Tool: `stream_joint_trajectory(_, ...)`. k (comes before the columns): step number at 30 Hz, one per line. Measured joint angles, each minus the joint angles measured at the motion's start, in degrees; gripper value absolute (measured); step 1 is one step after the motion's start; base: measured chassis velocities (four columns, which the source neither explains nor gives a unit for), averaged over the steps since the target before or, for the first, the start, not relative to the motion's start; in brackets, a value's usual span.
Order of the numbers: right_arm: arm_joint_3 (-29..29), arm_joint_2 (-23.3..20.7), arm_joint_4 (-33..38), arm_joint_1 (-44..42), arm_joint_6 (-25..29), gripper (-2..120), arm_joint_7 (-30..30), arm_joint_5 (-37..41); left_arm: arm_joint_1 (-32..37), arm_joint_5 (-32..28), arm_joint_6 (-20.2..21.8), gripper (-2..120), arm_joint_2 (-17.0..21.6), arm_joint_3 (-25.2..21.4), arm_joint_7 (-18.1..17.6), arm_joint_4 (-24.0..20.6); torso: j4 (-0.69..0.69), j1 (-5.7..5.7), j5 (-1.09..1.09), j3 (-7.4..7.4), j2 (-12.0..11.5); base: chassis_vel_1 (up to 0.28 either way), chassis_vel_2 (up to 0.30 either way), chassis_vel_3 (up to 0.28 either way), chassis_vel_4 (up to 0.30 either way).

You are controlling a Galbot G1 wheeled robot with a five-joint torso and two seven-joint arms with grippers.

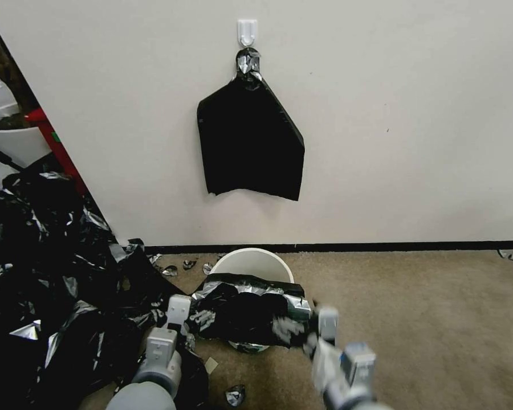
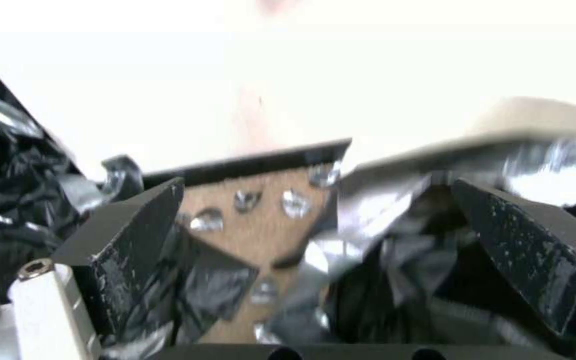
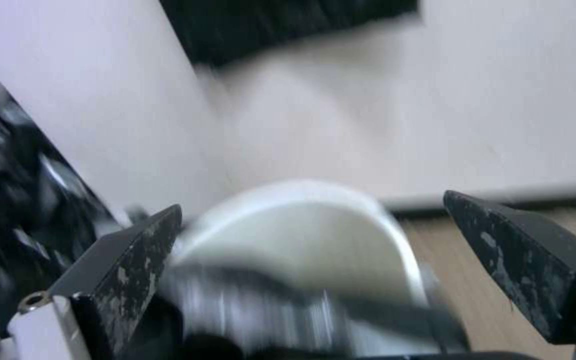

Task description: Place a trash bag onto the trash bin.

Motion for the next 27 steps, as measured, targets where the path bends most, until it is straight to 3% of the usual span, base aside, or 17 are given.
stream_joint_trajectory(4, 0.24, 0.14, -9.37, 13.55, -10.90, 100, -6.59, 8.80, -0.76, 0.21, -1.61, 100, -2.96, -2.87, 0.96, -1.86, 0.03, 0.00, -0.01, 0.01, 0.00, 0.000, 0.000, 0.000, 0.000)
stream_joint_trajectory(5, 0.24, 0.14, -9.37, 13.55, -10.90, 100, -6.59, 8.80, -0.76, 0.21, -1.61, 100, -2.96, -2.87, 0.96, -1.86, 0.03, 0.00, -0.01, 0.01, 0.00, 0.000, 0.000, 0.000, 0.000)
stream_joint_trajectory(6, -1.24, 0.19, -14.91, 18.84, -14.20, 100, -8.96, 9.99, -1.46, 0.17, -1.94, 100, -3.50, -4.55, 1.11, -2.46, 0.03, 0.00, -0.01, 0.01, 0.00, 0.000, 0.000, 0.000, 0.000)
stream_joint_trajectory(9, -2.65, 0.54, -19.98, 23.54, -17.37, 100, -11.70, 10.31, -1.64, 0.00, -1.98, 100, -3.56, -6.15, 1.31, -3.17, 0.01, 0.00, 0.00, 0.02, 0.00, 0.000, 0.000, 0.000, 0.000)
stream_joint_trajectory(10, -3.73, 1.33, -24.86, 27.85, -20.05, 100, -14.11, 10.50, -1.58, -0.53, -1.99, 100, -3.54, -8.12, 1.38, -3.76, 0.01, 0.00, -0.01, 0.01, 0.00, 0.000, 0.000, 0.000, 0.000)
stream_joint_trajectory(18, -4.22, 2.96, -37.58, 34.79, -24.85, 100, -26.34, 6.93, -0.21, -1.22, -2.50, 100, -4.46, -9.70, 1.37, -4.09, 0.01, 0.00, -0.01, 0.01, 0.00, 0.000, 0.000, 0.000, 0.000)
stream_joint_trajectory(22, -4.14, 3.44, -39.98, 35.11, -25.41, 90, -30.02, 4.23, -0.56, -1.22, -2.50, 100, -5.19, -9.14, 1.29, -4.06, 0.00, 0.00, 0.00, 0.01, -0.01, 0.000, 0.000, 0.000, 0.000)
stream_joint_trajectory(23, -4.07, 3.70, -40.34, 35.08, -25.41, 82, -30.69, 3.54, -0.79, -1.22, -2.50, 100, -5.44, -8.81, 1.22, -3.94, 0.01, 0.00, -0.01, 0.01, 0.00, 0.000, 0.000, 0.000, 0.000)
stream_joint_trajectory(25, -4.06, 3.81, -40.41, 35.00, -25.36, 80, -30.83, 3.34, -0.86, -1.21, -2.50, 100, -5.56, -8.61, 1.19, -3.88, 0.01, 0.00, -0.01, 0.00, 0.00, 0.000, 0.000, 0.000, 0.000)
stream_joint_trajectory(27, -4.06, 3.93, -40.42, 34.83, -25.18, 69, -30.92, 3.17, -0.89, -1.19, -2.50, 100, -5.77, -8.24, 1.16, -3.80, 0.01, 0.00, -0.01, 0.00, 0.00, 0.000, 0.000, 0.000, 0.000)
